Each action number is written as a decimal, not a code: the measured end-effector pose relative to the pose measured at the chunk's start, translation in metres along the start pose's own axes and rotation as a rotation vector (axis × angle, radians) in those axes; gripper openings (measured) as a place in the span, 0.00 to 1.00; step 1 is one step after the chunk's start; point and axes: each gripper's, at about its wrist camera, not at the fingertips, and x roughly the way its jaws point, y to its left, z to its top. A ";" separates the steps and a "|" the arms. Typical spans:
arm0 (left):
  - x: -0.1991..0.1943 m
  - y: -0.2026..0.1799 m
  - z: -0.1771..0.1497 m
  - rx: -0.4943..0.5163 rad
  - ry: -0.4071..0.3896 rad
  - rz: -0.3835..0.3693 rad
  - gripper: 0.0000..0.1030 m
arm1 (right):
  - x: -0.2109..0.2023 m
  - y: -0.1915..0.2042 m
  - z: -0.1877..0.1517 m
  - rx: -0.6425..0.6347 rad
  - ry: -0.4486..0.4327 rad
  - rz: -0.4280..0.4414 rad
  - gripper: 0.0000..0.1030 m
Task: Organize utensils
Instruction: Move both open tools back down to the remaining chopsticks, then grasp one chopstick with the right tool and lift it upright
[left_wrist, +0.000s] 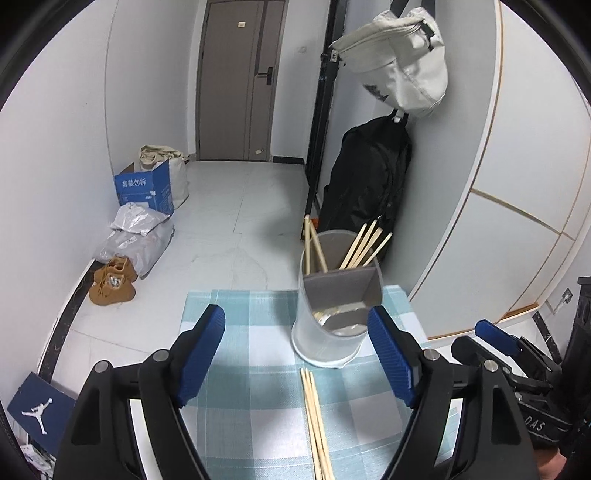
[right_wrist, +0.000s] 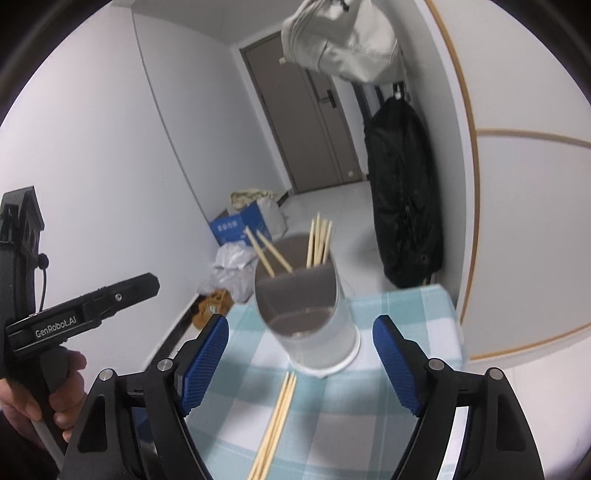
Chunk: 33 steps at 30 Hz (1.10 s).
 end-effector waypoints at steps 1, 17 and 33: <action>0.003 0.002 -0.003 -0.004 0.006 0.002 0.74 | 0.003 0.001 -0.004 -0.007 0.011 -0.002 0.78; 0.063 0.065 -0.043 -0.176 0.143 0.076 0.74 | 0.064 0.010 -0.054 -0.048 0.271 0.006 0.76; 0.081 0.117 -0.056 -0.307 0.294 0.098 0.74 | 0.169 0.048 -0.081 -0.132 0.565 -0.065 0.36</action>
